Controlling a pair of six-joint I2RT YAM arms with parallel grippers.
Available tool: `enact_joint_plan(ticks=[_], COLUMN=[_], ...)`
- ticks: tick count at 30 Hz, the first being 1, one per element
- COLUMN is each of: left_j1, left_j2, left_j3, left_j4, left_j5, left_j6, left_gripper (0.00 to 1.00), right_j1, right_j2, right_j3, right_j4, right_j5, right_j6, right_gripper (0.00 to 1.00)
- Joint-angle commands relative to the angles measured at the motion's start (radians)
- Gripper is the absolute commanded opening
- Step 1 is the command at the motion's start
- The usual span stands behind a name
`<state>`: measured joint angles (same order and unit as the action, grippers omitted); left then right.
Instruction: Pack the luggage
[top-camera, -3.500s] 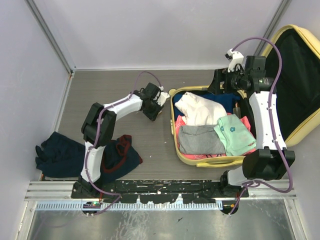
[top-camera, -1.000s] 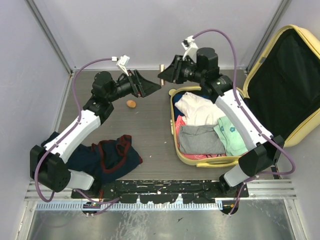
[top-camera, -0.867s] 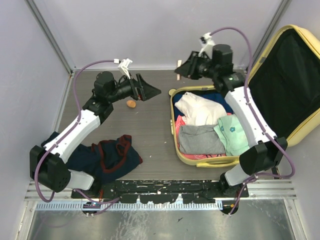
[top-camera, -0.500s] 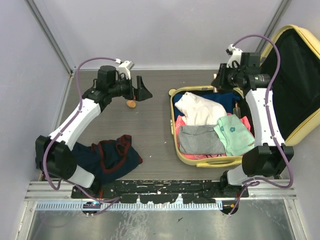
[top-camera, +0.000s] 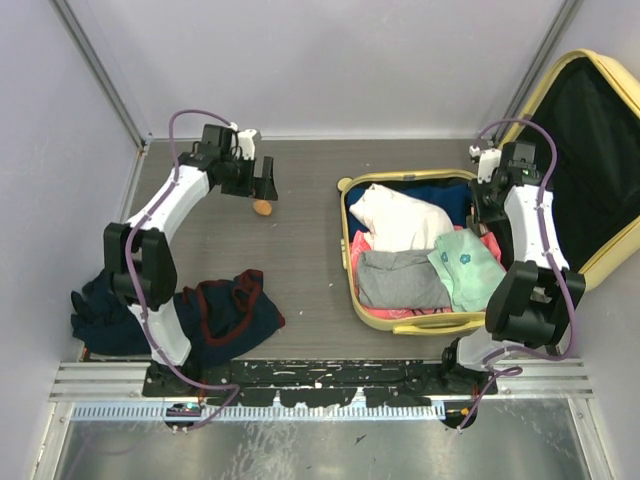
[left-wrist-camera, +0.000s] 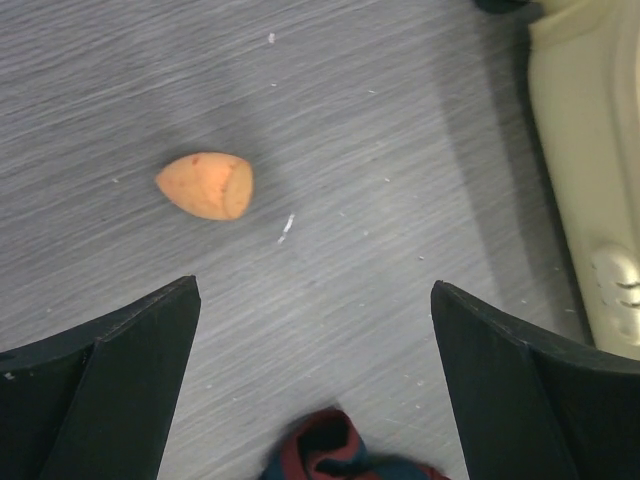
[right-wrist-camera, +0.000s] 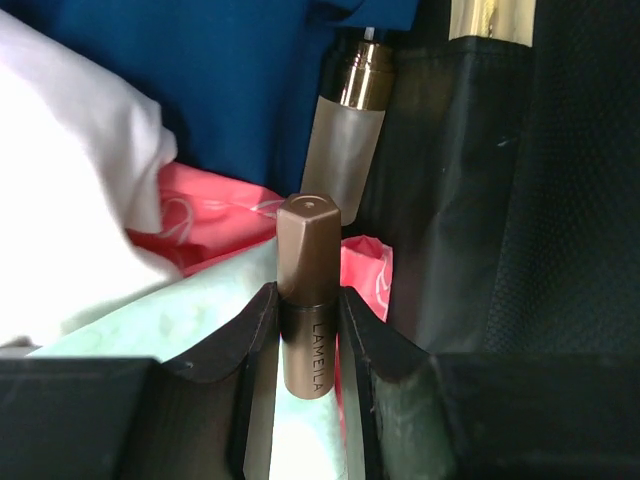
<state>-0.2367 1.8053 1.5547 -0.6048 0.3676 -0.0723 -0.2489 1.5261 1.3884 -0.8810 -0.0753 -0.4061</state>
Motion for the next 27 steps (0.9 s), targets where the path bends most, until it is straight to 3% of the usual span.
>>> enact_joint_plan(ticks=[1, 7, 11, 13, 19, 27], left_j1=[0.025, 0.031, 0.032, 0.033, 0.033, 0.030], left_j2=[0.069, 0.141, 0.166, 0.186, 0.247, 0.369], left_j3=[0.100, 0.141, 0.148, 0.161, 0.197, 0.292], left_j4=[-0.082, -0.112, -0.117, -0.127, -0.126, -0.130], left_j5=[-0.019, -0.038, -0.077, -0.081, -0.100, -0.090], left_j6=[0.073, 0.102, 0.134, 0.147, 0.152, 0.161], left_gripper=[0.99, 0.93, 0.92, 0.89, 0.82, 0.66], right_j1=[-0.003, -0.003, -0.004, -0.004, -0.003, 0.001], right_j2=[0.031, 0.088, 0.092, 0.086, 0.067, 0.062], right_j3=[-0.006, -0.001, 0.027, 0.047, 0.139, 0.331], right_j4=[0.105, 0.133, 0.119, 0.103, 0.014, -0.108], right_j5=[0.068, 0.080, 0.059, 0.041, -0.048, -0.190], right_j6=[-0.071, -0.076, -0.066, -0.059, 0.003, 0.055], right_gripper=[0.15, 0.36, 0.65, 0.74, 0.91, 0.96])
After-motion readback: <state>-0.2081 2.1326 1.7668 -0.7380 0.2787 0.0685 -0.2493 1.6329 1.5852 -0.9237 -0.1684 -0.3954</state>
